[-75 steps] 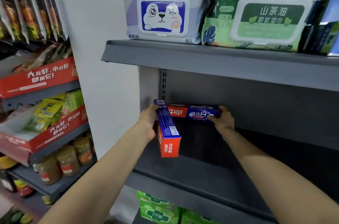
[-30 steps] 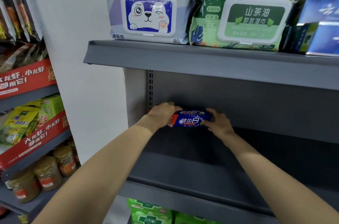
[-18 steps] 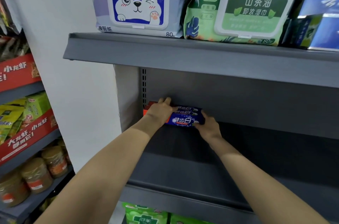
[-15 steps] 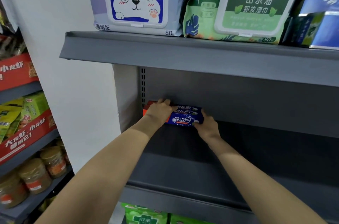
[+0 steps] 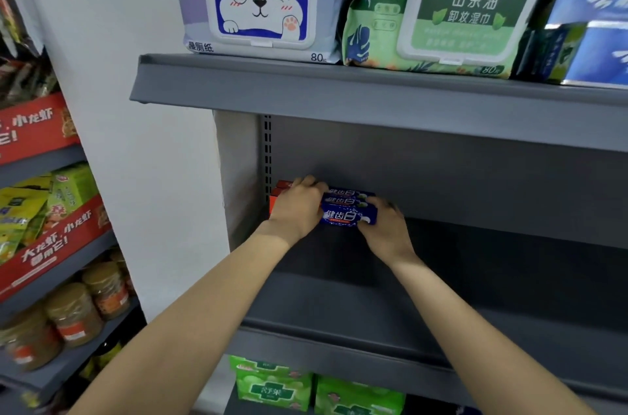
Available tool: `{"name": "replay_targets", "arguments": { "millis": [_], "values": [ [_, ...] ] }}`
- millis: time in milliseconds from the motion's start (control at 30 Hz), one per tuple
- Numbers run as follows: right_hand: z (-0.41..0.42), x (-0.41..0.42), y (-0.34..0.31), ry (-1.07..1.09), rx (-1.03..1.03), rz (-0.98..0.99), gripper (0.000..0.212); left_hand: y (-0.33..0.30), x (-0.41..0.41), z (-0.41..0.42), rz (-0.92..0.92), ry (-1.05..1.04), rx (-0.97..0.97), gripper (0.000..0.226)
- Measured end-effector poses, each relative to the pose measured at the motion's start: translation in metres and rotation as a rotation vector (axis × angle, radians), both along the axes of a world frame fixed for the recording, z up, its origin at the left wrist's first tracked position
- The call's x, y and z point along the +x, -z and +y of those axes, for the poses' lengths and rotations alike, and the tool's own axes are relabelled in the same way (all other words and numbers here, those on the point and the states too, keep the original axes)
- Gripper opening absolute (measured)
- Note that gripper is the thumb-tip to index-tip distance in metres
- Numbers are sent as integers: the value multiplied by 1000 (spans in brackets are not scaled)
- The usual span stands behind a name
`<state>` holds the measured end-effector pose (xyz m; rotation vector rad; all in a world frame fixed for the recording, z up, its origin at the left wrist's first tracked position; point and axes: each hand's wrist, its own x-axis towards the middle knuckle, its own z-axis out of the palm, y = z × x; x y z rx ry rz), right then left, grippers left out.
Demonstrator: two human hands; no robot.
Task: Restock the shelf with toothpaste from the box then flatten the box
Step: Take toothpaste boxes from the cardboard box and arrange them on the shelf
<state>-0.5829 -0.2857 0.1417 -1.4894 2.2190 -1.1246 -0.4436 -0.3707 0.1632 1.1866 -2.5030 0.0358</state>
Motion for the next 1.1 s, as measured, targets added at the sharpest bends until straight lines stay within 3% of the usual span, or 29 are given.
{"name": "replay_targets", "arguments": {
  "millis": [100,267,633,900,1100],
  "values": [
    [25,12,-13,-38,-35,58,41,-9,12,28,93,-2,36,34],
    [79,43,-25,-172,-70,-24,24,-18,45,98,198,-69,127,28],
    [190,173,29,-438,47,-69,21,51,174,248,330,-334,320,18],
    [230,296,92,-626,228,-18,20,123,316,307,229,-592,450,18],
    [246,381,138,-640,339,27,27,180,423,321,48,-591,589,28]
  ]
}}
